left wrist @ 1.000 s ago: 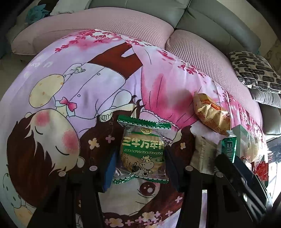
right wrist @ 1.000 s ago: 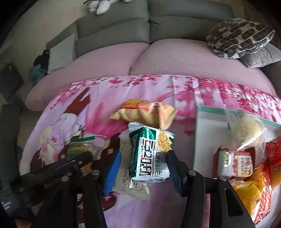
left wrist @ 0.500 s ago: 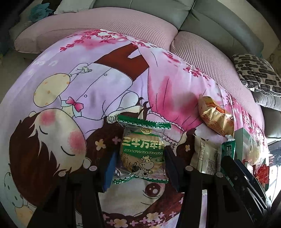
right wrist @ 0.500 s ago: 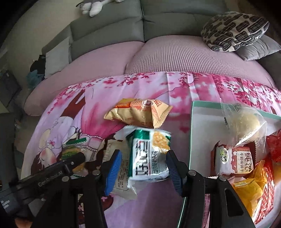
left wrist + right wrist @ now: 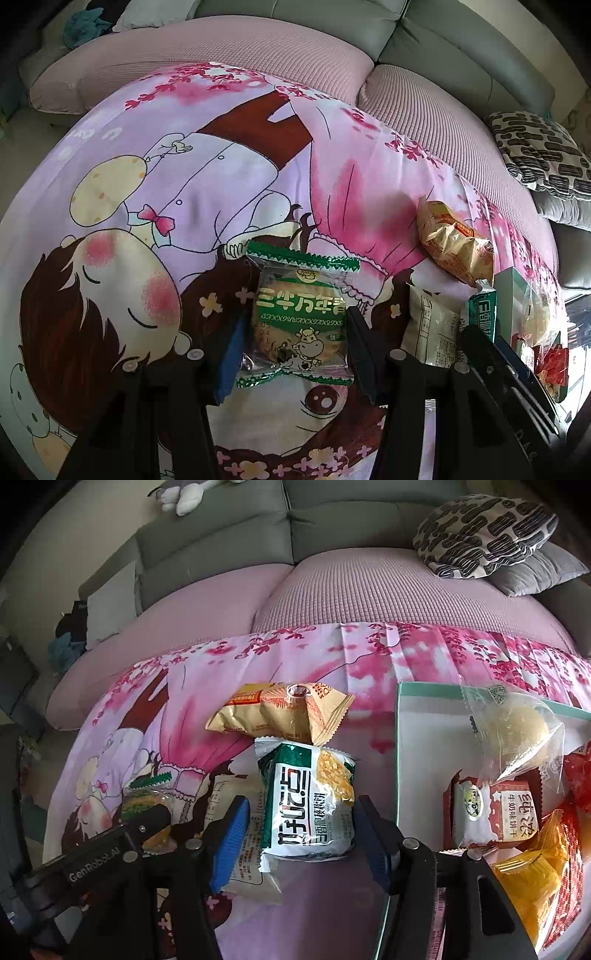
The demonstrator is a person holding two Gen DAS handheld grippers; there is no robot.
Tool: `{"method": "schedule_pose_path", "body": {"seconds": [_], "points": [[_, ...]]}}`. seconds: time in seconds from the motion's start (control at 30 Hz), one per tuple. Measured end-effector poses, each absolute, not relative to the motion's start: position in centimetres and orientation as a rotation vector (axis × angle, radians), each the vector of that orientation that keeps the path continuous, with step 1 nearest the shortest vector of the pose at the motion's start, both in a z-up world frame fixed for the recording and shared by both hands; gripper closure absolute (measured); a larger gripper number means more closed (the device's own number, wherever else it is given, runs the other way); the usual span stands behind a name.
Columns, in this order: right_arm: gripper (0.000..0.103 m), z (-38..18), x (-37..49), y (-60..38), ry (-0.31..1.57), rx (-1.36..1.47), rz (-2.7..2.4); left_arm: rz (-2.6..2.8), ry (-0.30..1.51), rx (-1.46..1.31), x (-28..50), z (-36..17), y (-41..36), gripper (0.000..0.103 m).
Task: Organize snacks
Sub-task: 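Grasp the white-green printed snack bag with the right gripper while the left holds the biscuit packet, then carry both packets over the tray and open both grippers to drop them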
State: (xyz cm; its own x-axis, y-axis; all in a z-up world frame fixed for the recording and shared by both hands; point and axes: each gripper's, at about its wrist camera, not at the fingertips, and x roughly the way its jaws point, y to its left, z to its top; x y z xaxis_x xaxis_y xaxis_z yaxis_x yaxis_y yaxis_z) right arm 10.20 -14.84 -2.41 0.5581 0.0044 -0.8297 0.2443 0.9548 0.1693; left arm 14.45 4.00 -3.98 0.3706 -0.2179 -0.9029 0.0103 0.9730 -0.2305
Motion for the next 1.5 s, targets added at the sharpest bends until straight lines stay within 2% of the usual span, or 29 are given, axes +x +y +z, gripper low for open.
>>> {"method": "schedule_pose_path", "body": {"seconds": [0.47,1.0,1.1,1.23,1.5], "points": [[0.038,-1.4,10.0,-13.4,0.950,0.288,-0.054,-0.148,1.185,-0.203,14.5,-4.1,4.0,0.048],[0.038,-2.9,10.0,-15.0,0.971,0.370,-0.138,-0.143,1.185,-0.204,14.4,-4.0,4.0,0.048],[0.040,-3.0,10.0,-14.8,0.969,0.361,-0.143,-0.140,1.185,-0.196,14.4,-4.0,4.0,0.048],[0.046,-3.2,10.1,-14.9,0.974,0.379,-0.139,-0.138,1.185,-0.193,14.4,-4.1,3.8,0.048],[0.051,-2.3,9.3,-15.2,0.944,0.398,-0.160,-0.137,1.182,-0.179,14.4,-4.0,3.6,0.048]]}}
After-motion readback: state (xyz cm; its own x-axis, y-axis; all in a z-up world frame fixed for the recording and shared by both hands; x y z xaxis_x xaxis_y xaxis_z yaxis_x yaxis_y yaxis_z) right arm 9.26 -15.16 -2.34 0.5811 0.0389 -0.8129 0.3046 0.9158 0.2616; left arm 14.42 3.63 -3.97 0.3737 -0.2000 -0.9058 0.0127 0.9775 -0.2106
